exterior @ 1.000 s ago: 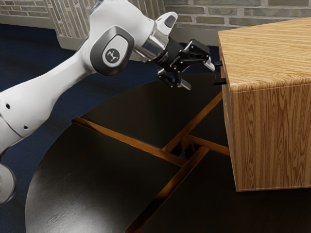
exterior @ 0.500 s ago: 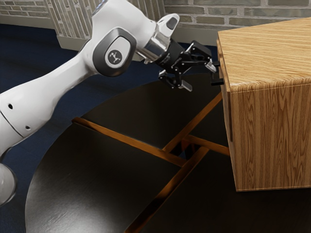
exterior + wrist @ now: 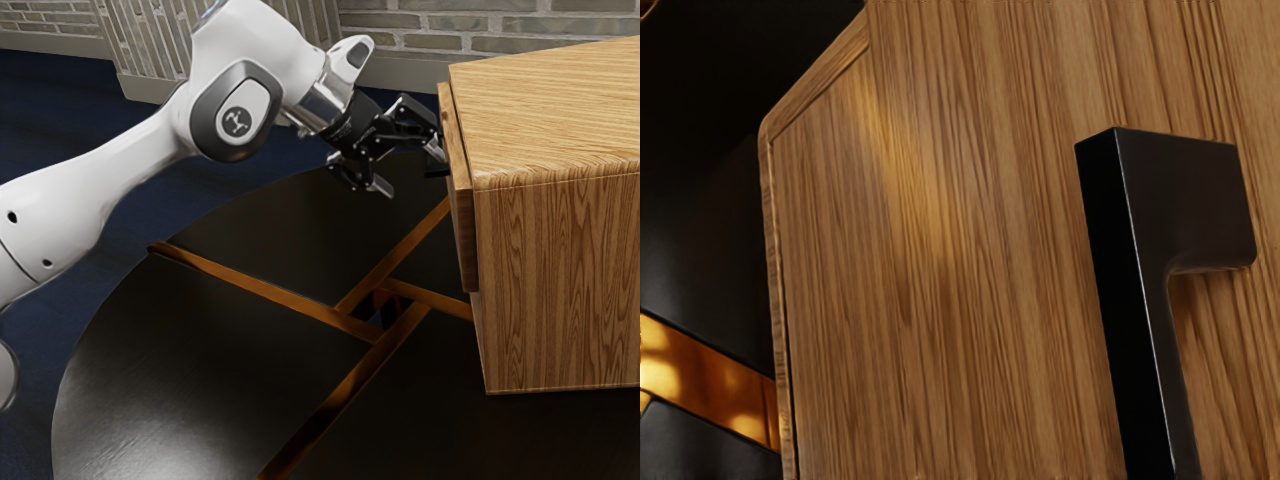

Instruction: Pull the drawer handle with one arm to open the drawer

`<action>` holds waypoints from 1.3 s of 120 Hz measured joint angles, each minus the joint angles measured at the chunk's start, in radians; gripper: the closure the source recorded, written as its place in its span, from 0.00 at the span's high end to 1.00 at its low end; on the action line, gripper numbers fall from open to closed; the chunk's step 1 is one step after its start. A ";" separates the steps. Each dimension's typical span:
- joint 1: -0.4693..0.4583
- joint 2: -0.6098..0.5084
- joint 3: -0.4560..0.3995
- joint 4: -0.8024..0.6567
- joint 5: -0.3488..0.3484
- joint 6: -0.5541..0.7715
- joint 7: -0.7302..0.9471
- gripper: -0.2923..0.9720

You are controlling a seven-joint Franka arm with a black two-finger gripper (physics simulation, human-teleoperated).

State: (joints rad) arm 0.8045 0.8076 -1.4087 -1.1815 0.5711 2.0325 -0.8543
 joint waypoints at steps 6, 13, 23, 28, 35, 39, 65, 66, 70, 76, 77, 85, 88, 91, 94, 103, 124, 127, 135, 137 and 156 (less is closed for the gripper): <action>0.004 -0.008 0.001 -0.007 0.000 0.000 -0.003 0.76; 0.010 -0.012 0.002 -0.015 0.000 -0.001 -0.006 0.77; 0.015 -0.013 0.003 -0.020 0.000 -0.001 -0.011 0.77; 0.017 -0.014 0.004 -0.024 -0.001 -0.001 -0.013 0.77; 0.031 -0.020 0.003 -0.040 -0.002 0.000 -0.016 0.77; 0.041 -0.025 0.002 -0.049 -0.005 0.000 -0.018 0.77; 0.064 -0.058 0.001 -0.074 -0.024 0.000 -0.029 0.76; 0.066 -0.060 0.001 -0.075 -0.026 0.000 -0.029 0.76; 0.074 -0.066 0.000 -0.083 -0.030 0.000 -0.031 0.77; 0.081 -0.071 -0.001 -0.092 -0.035 0.001 -0.033 0.77; 0.081 -0.071 -0.002 -0.093 -0.036 0.001 -0.033 0.77; 0.084 -0.073 -0.002 -0.098 -0.040 0.002 -0.036 0.77; 0.085 -0.073 -0.002 -0.098 -0.042 0.003 -0.037 0.77; 0.085 -0.073 -0.002 -0.099 -0.044 0.003 -0.038 0.77; 0.086 -0.074 -0.002 -0.100 -0.045 0.003 -0.039 0.77; 0.099 -0.075 -0.005 -0.109 -0.048 0.005 -0.042 0.77; 0.142 -0.077 -0.018 -0.135 -0.059 0.007 -0.046 0.77; 0.147 -0.077 -0.020 -0.136 -0.060 0.008 -0.047 0.77; 0.172 -0.077 -0.040 -0.146 -0.063 0.008 -0.048 0.77; 0.178 -0.077 -0.045 -0.148 -0.063 0.008 -0.048 0.77; 0.225 -0.078 -0.077 -0.167 -0.066 0.005 -0.050 0.77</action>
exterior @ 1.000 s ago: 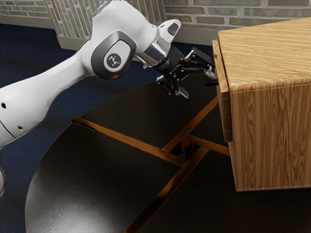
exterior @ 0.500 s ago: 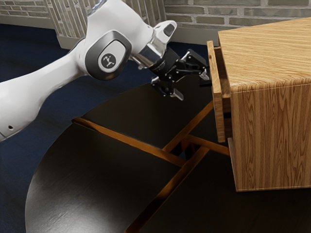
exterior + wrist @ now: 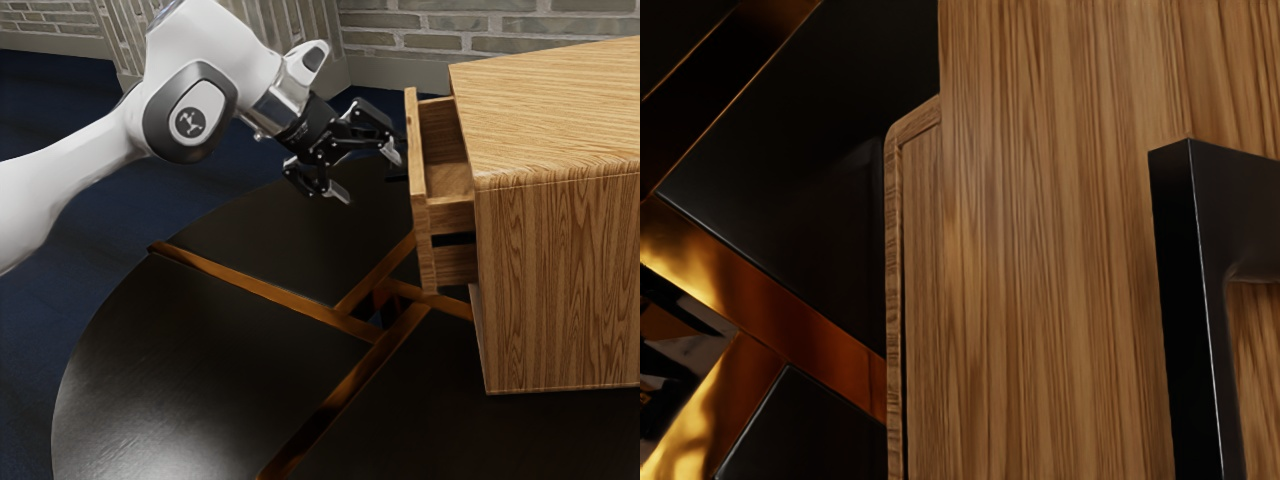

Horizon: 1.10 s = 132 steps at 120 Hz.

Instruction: Pull the drawer handle with one arm to open the drawer

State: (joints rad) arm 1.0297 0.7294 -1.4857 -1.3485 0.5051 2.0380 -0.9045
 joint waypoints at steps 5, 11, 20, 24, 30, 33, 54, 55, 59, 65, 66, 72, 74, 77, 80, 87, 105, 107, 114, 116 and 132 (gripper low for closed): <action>0.008 0.000 -0.002 -0.005 -0.001 0.000 0.000 0.77; 0.017 0.000 -0.003 -0.010 -0.001 -0.001 -0.001 0.77; 0.030 0.000 -0.008 -0.015 -0.002 -0.001 -0.001 0.77; 0.040 0.000 -0.015 -0.020 -0.002 -0.002 -0.002 0.77; 0.060 0.000 -0.027 -0.032 -0.003 -0.002 -0.002 0.77; 0.074 0.000 -0.035 -0.040 -0.003 -0.002 -0.002 0.77; 0.126 0.001 -0.060 -0.065 -0.003 -0.004 -0.003 0.77; 0.127 0.000 -0.060 -0.066 -0.003 -0.004 -0.003 0.77; 0.135 0.000 -0.063 -0.069 -0.003 -0.004 -0.003 0.77; 0.146 0.000 -0.069 -0.072 -0.003 -0.004 -0.003 0.77; 0.147 0.000 -0.070 -0.072 -0.003 -0.004 -0.003 0.77; 0.159 0.000 -0.076 -0.079 -0.004 -0.004 -0.003 0.77; 0.163 0.001 -0.079 -0.082 -0.004 -0.005 -0.003 0.77; 0.168 0.001 -0.082 -0.085 -0.004 -0.005 -0.003 0.77; 0.173 0.001 -0.084 -0.087 -0.004 -0.005 -0.003 0.77; 0.180 0.001 -0.087 -0.093 -0.004 -0.005 -0.004 0.77; 0.203 0.002 -0.114 -0.116 -0.005 -0.003 -0.004 0.77; 0.207 0.002 -0.119 -0.120 -0.005 -0.003 -0.004 0.77; 0.220 0.003 -0.134 -0.134 -0.005 -0.001 -0.005 0.77; 0.222 0.003 -0.137 -0.137 -0.005 -0.001 -0.005 0.77; 0.230 0.007 -0.144 -0.147 -0.007 0.001 -0.007 0.77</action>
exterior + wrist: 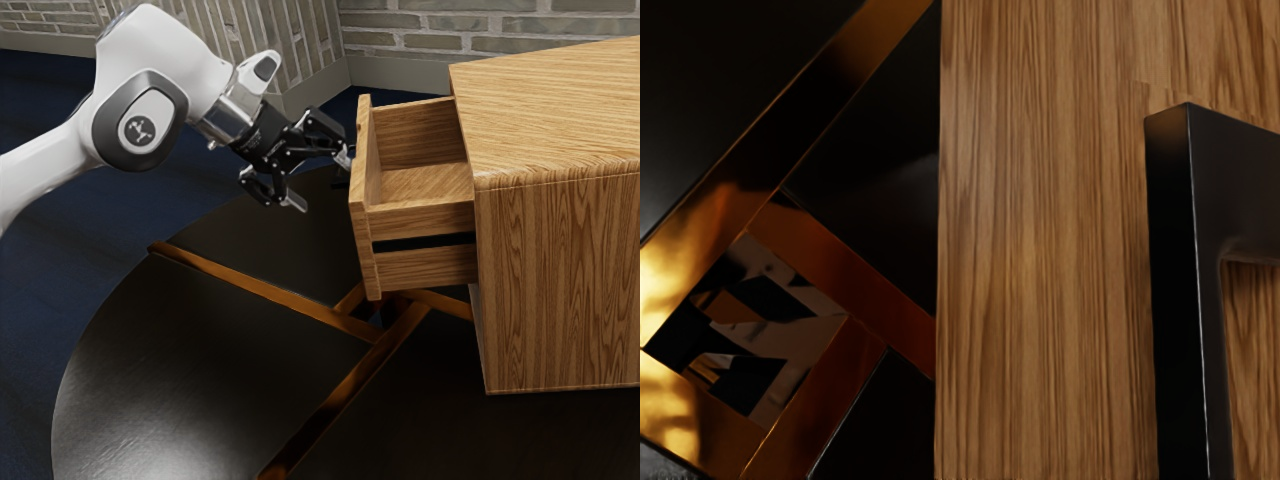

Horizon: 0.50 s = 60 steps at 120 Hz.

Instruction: Pull the drawer handle with one arm to open the drawer

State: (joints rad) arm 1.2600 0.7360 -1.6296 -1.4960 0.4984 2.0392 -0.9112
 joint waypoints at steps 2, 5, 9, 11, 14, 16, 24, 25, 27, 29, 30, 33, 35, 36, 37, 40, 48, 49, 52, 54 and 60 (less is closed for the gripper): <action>0.000 0.000 0.000 0.000 0.000 0.000 0.000 0.77; 0.004 0.000 -0.001 -0.005 -0.001 0.001 0.000 0.77; 0.011 0.000 -0.003 -0.012 -0.004 0.002 -0.001 0.77; 0.016 0.000 -0.005 -0.015 -0.005 0.003 -0.001 0.77; 0.022 0.000 -0.008 -0.019 -0.008 0.004 -0.001 0.77; 0.027 0.000 -0.009 -0.023 -0.009 0.005 -0.001 0.77; 0.049 0.000 -0.021 -0.032 -0.012 0.008 -0.001 0.77; 0.050 0.000 -0.022 -0.032 -0.013 0.008 -0.001 0.77; 0.054 0.000 -0.023 -0.033 -0.013 0.009 -0.001 0.77; 0.057 0.000 -0.024 -0.035 -0.014 0.009 -0.001 0.77; 0.059 0.000 -0.025 -0.036 -0.014 0.010 -0.002 0.77; 0.062 0.001 -0.025 -0.039 -0.015 0.010 -0.002 0.77; 0.065 0.001 -0.027 -0.040 -0.015 0.010 -0.002 0.77; 0.066 0.001 -0.028 -0.040 -0.016 0.011 -0.002 0.77; 0.068 0.000 -0.028 -0.041 -0.016 0.011 -0.002 0.77; 0.072 0.000 -0.030 -0.043 -0.016 0.011 -0.002 0.77; 0.085 0.000 -0.034 -0.048 -0.017 0.012 -0.002 0.77; 0.086 0.001 -0.034 -0.049 -0.017 0.012 -0.002 0.77; 0.092 0.001 -0.037 -0.052 -0.017 0.013 -0.002 0.77; 0.097 0.001 -0.040 -0.054 -0.017 0.013 -0.002 0.77; 0.116 0.001 -0.051 -0.063 -0.018 0.013 -0.002 0.77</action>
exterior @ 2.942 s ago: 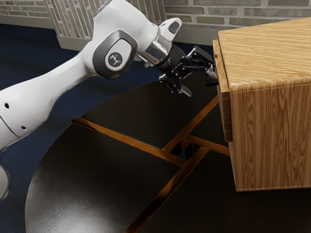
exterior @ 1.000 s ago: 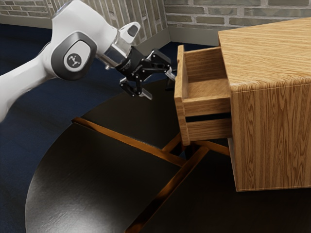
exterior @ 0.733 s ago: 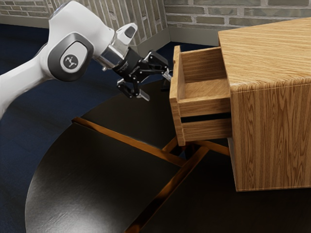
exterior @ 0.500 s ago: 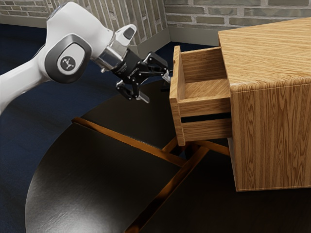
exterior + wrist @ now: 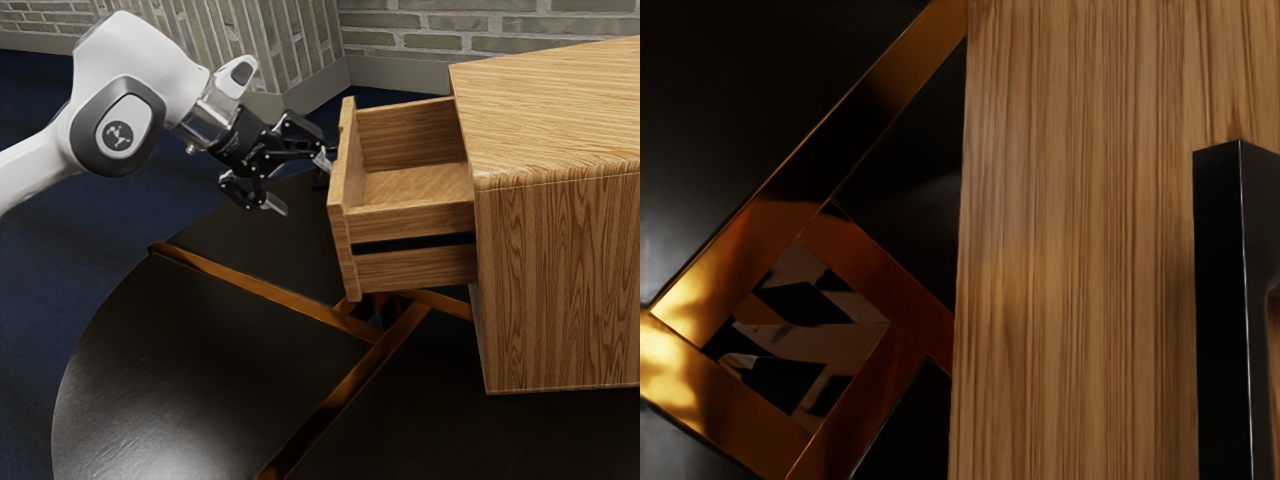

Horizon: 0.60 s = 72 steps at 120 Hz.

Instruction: Pull the drawer handle with one arm to open the drawer

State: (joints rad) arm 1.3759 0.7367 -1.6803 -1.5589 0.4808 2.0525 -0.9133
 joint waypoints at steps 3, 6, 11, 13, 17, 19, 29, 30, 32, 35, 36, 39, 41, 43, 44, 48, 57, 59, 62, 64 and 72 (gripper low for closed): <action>0.009 0.000 -0.004 -0.004 0.000 0.000 0.000 0.77; 0.018 0.000 -0.009 -0.009 -0.001 0.000 0.000 0.77; 0.031 0.000 -0.018 -0.016 -0.001 0.001 0.000 0.77; 0.034 0.000 -0.020 -0.017 -0.001 0.001 0.000 0.77; 0.040 0.000 -0.023 -0.020 -0.001 0.001 0.000 0.77; 0.043 0.000 -0.026 -0.023 -0.002 0.001 0.000 0.77; 0.076 0.000 -0.046 -0.045 -0.005 0.002 -0.001 0.77; 0.079 0.000 -0.047 -0.047 -0.006 0.002 -0.001 0.77; 0.084 0.000 -0.051 -0.050 -0.007 0.002 -0.001 0.77; 0.090 0.000 -0.057 -0.054 -0.009 0.002 -0.001 0.77; 0.091 0.000 -0.058 -0.056 -0.009 0.003 -0.001 0.77; 0.096 0.000 -0.063 -0.060 -0.010 0.003 -0.001 0.77; 0.100 0.000 -0.066 -0.063 -0.011 0.003 -0.001 0.77; 0.103 0.000 -0.069 -0.066 -0.012 0.003 -0.001 0.77; 0.105 0.000 -0.071 -0.067 -0.012 0.003 -0.001 0.77; 0.114 0.000 -0.076 -0.074 -0.013 0.004 -0.001 0.77; 0.127 0.000 -0.085 -0.084 -0.016 0.004 -0.002 0.77; 0.129 0.000 -0.086 -0.086 -0.017 0.005 -0.002 0.77; 0.131 0.000 -0.086 -0.088 -0.019 0.005 -0.002 0.77; 0.132 0.000 -0.087 -0.090 -0.020 0.005 -0.002 0.77; 0.142 0.000 -0.089 -0.093 -0.021 0.006 -0.002 0.77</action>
State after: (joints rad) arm 1.5181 0.7367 -1.7689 -1.6520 0.4595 2.0584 -0.9155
